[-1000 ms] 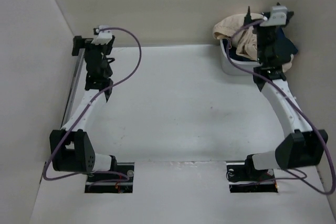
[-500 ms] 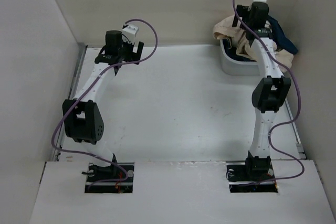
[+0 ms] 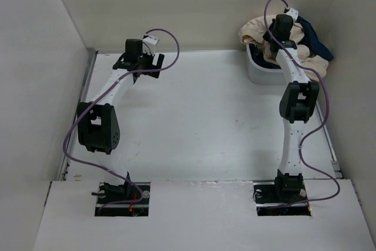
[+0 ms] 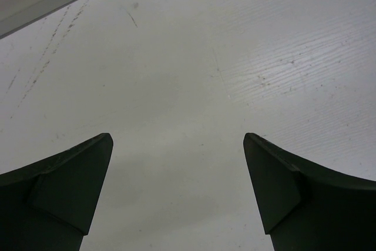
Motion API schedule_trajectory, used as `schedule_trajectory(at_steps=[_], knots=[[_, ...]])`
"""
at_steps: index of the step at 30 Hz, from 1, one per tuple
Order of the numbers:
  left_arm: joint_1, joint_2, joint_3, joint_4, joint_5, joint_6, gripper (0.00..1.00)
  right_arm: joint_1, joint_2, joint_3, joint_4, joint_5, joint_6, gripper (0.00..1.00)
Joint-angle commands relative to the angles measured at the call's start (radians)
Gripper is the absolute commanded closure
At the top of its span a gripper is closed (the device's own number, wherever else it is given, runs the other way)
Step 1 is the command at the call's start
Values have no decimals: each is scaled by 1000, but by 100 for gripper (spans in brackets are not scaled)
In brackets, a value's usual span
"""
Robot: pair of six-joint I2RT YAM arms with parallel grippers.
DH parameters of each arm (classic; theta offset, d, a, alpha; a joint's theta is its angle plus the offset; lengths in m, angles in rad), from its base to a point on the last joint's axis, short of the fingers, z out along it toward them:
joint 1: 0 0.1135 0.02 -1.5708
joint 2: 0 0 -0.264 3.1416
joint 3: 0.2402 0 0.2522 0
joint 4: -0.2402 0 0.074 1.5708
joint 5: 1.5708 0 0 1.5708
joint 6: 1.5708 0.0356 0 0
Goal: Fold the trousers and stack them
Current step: Grab the trousers from the pile, then move the trousers to the center of the board
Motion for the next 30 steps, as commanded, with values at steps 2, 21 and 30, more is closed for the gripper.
schedule_trajectory(at_steps=[2, 21, 30], knots=[[1, -72, 7, 40, -19, -1, 2, -13, -110, -24, 122, -34, 39, 99], [14, -506, -249, 88, -124, 17, 1, 263, -825, -40, 479, 33, -426, 100], [183, -745, -375, 123, -141, -18, 0, 858, -900, -43, 652, -256, -581, 98]])
